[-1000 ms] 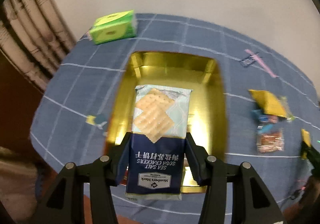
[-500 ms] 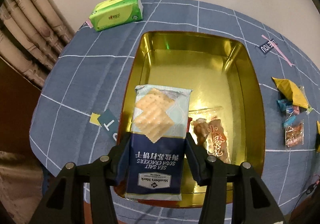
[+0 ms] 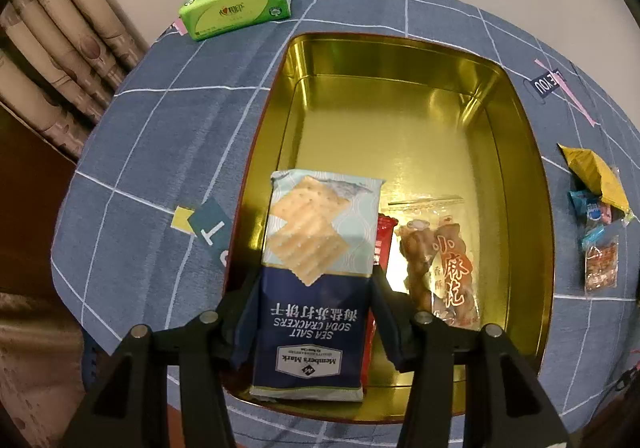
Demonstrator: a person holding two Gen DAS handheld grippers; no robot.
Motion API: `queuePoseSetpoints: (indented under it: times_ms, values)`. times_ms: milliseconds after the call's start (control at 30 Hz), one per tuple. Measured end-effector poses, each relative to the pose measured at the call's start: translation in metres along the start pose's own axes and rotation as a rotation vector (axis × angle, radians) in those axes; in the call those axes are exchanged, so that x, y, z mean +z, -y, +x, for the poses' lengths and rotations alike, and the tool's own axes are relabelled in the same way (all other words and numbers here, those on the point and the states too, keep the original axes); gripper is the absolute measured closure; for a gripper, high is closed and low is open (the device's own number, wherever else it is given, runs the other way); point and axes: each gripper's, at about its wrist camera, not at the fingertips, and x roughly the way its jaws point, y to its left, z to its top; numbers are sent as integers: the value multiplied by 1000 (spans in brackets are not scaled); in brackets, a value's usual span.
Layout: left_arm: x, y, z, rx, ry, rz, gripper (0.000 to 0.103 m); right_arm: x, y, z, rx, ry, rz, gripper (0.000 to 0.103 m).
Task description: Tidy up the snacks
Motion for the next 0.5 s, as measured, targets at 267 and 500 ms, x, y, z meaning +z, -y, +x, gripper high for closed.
queuePoseSetpoints:
  times_ms: [267, 500]
  values:
    - [-4, 6, -10, 22, 47, 32, 44, -2, -3, -3, -7, -3, 13, 48]
    - [-13, 3, -37, 5, 155, 24, 44, 0, -11, -22, -14, 23, 10, 48]
